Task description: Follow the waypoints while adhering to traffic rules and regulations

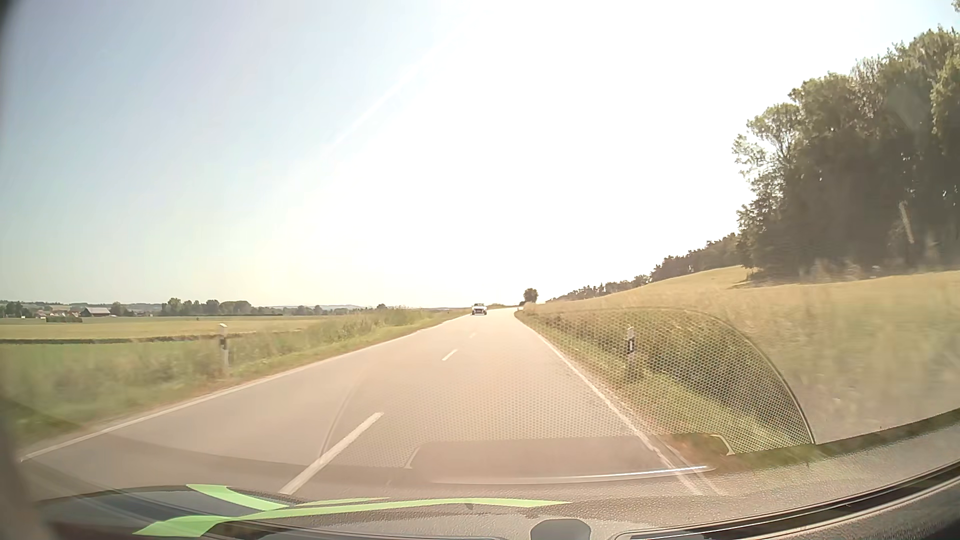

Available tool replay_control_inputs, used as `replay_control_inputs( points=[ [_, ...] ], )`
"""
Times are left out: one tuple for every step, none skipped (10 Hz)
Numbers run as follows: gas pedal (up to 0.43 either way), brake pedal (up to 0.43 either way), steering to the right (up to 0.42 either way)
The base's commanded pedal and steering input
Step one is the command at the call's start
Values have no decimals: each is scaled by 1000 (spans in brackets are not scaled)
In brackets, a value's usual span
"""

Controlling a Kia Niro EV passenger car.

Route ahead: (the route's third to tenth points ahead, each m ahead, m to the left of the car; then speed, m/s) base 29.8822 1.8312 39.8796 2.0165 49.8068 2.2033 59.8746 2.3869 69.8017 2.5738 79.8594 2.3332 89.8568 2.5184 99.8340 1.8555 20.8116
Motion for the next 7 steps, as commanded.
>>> replay_control_inputs(
  points=[
    [220,0,-5],
    [220,0,-5],
    [220,0,-5],
    [228,0,-5],
    [228,0,-5],
    [228,0,-5],
    [220,0,-5]
  ],
)
